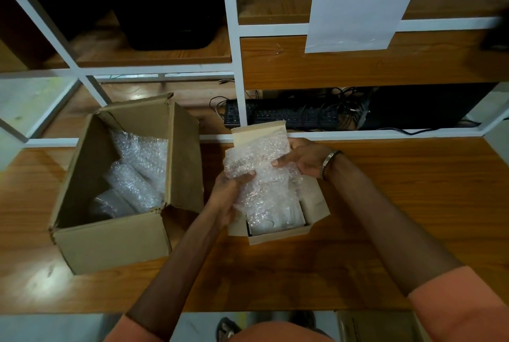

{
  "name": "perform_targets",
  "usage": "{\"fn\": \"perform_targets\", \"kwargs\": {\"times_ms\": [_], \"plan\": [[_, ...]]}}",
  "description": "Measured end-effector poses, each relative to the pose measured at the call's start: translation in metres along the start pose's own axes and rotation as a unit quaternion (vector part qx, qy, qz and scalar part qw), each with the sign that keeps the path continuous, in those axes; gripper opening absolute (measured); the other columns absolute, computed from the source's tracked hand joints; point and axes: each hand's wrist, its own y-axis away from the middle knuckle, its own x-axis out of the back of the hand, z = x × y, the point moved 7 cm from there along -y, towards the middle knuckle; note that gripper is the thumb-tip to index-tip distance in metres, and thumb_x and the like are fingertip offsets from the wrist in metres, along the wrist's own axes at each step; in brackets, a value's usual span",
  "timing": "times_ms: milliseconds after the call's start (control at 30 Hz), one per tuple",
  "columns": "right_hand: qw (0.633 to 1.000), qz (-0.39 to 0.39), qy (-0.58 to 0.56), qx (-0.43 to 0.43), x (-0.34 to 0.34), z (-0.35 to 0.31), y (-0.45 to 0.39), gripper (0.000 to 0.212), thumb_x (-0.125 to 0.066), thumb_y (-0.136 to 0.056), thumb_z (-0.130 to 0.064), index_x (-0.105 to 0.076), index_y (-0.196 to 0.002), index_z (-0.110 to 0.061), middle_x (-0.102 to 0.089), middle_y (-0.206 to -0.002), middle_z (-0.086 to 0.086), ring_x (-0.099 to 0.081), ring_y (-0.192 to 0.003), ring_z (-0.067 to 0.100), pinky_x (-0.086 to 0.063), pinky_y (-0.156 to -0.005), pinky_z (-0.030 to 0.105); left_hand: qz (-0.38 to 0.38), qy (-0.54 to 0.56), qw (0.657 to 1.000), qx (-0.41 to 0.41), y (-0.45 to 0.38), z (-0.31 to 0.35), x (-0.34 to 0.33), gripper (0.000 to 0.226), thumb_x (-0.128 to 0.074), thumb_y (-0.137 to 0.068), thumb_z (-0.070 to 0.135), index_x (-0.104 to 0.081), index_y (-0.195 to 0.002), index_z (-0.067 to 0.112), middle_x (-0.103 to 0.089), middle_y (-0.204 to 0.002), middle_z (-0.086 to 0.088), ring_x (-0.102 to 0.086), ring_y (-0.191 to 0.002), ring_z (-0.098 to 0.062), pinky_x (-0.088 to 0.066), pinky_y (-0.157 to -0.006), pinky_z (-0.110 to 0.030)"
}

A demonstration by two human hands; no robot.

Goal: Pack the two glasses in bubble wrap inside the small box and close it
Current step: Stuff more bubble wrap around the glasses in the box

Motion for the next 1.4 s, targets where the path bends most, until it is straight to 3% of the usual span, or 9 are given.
{"fn": "perform_targets", "kwargs": {"times_ms": [267, 400, 500, 667, 767, 867, 1033, 1133, 1400], "plan": [[0.983, 0.025, 0.149, 0.101, 0.012, -0.011, 0.007, 0.033, -0.070, -0.085, 0.009, -0.078, -0.112, -0.008, -0.074, -0.118, 0.016, -0.066, -0.118, 0.041, -0.052, -0.099, 0.064, -0.063, 0.145, 0.987, 0.009, 0.006, 0.013, 0.008, 0.052, -0.042, -0.106, 0.031, -0.051, -0.152, 0.006, -0.054, -0.152, -0.024, -0.051, -0.141, -0.043, -0.042, -0.116, -0.059], [0.949, -0.029, 0.274, 0.154, -0.003, -0.023, 0.026, 0.058, -0.061, -0.069, 0.033, -0.081, -0.100, -0.011, -0.072, -0.124, 0.010, -0.064, -0.121, 0.021, -0.055, -0.092, 0.023, -0.095, 0.157, 0.980, 0.074, 0.005, 0.008, 0.004, 0.082, -0.041, -0.099, 0.070, -0.051, -0.151, 0.009, -0.057, -0.149, -0.025, -0.051, -0.141, -0.046, -0.029, -0.123, -0.064], [0.946, -0.033, 0.274, 0.167, -0.007, -0.026, 0.032, 0.048, -0.065, -0.078, 0.025, -0.077, -0.112, -0.007, -0.070, -0.123, 0.005, -0.064, -0.118, 0.017, -0.053, -0.087, 0.016, -0.116, 0.013, 0.990, 0.073, 0.011, 0.008, -0.008, 0.056, -0.057, -0.103, 0.047, -0.058, -0.145, 0.011, -0.063, -0.142, -0.022, -0.062, -0.131, -0.041, -0.044, -0.115, -0.057], [0.989, 0.026, 0.124, 0.074, 0.015, -0.011, 0.026, 0.058, -0.058, -0.093, 0.013, -0.063, -0.134, -0.028, -0.067, -0.131, -0.003, -0.068, -0.117, 0.023, -0.061, -0.089, 0.049, -0.007, -0.027, 1.000, -0.001, 0.004, 0.012, 0.001, 0.051, -0.073, -0.089, -0.003, -0.062, -0.136, 0.015, -0.071, -0.131, -0.013, -0.075, -0.110, -0.030, -0.064, -0.079, -0.039], [0.992, 0.124, -0.003, 0.016, 0.030, -0.006, 0.031, 0.028, -0.054, -0.104, -0.030, -0.063, -0.130, -0.027, -0.073, -0.118, 0.006, -0.071, -0.097, 0.023, -0.060, -0.076, 0.044, 0.013, -0.038, 0.999, -0.030, 0.003, 0.016, 0.001, 0.056, -0.075, -0.088, -0.002, -0.060, -0.138, 0.017, -0.070, -0.130, -0.010, -0.073, -0.114, -0.028, -0.065, -0.083, -0.040], [0.996, 0.074, 0.042, -0.034, 0.026, 0.006, 0.031, 0.071, -0.070, -0.082, -0.068, -0.056, -0.140, -0.030, -0.062, -0.137, 0.004, -0.061, -0.121, 0.029, -0.062, -0.077, 0.046, -0.002, -0.049, 0.998, -0.040, 0.001, 0.014, -0.005, 0.057, -0.076, -0.088, -0.002, -0.060, -0.139, 0.017, -0.071, -0.132, -0.010, -0.073, -0.115, -0.028, -0.063, -0.093, -0.045], [0.980, 0.058, 0.180, 0.062, 0.018, 0.001, 0.031, 0.059, -0.092, -0.072, -0.010, -0.066, -0.125, -0.018, -0.074, -0.118, 0.009, -0.072, -0.108, 0.028, -0.062, -0.086, 0.051, 0.044, -0.073, 0.995, -0.047, -0.003, 0.008, 0.001, 0.059, -0.079, -0.087, 0.002, -0.057, -0.140, 0.019, -0.068, -0.132, -0.008, -0.073, -0.113, -0.029, -0.065, -0.085, -0.043], [0.964, 0.080, 0.222, 0.119, 0.017, -0.008, 0.033, 0.040, -0.088, -0.077, -0.006, -0.071, -0.113, -0.012, -0.077, -0.108, 0.010, -0.074, -0.099, 0.026, -0.062, -0.078, 0.038, 0.075, -0.092, 0.993, -0.013, -0.006, 0.001, 0.012, 0.056, -0.082, -0.088, 0.013, -0.057, -0.138, 0.019, -0.070, -0.129, -0.008, -0.074, -0.109, -0.028, -0.065, -0.085, -0.042], [0.964, 0.118, 0.212, 0.110, 0.025, 0.009, 0.028, 0.028, -0.084, -0.081, -0.006, -0.075, -0.108, -0.007, -0.078, -0.101, 0.011, -0.075, -0.096, 0.029, -0.063, -0.081, 0.041, 0.070, -0.096, 0.993, 0.012, -0.008, -0.017, 0.016, 0.040, -0.079, -0.092, 0.015, -0.066, -0.130, 0.014, -0.074, -0.124, -0.009, -0.076, -0.104, -0.023, -0.061, -0.068, -0.026]]}}
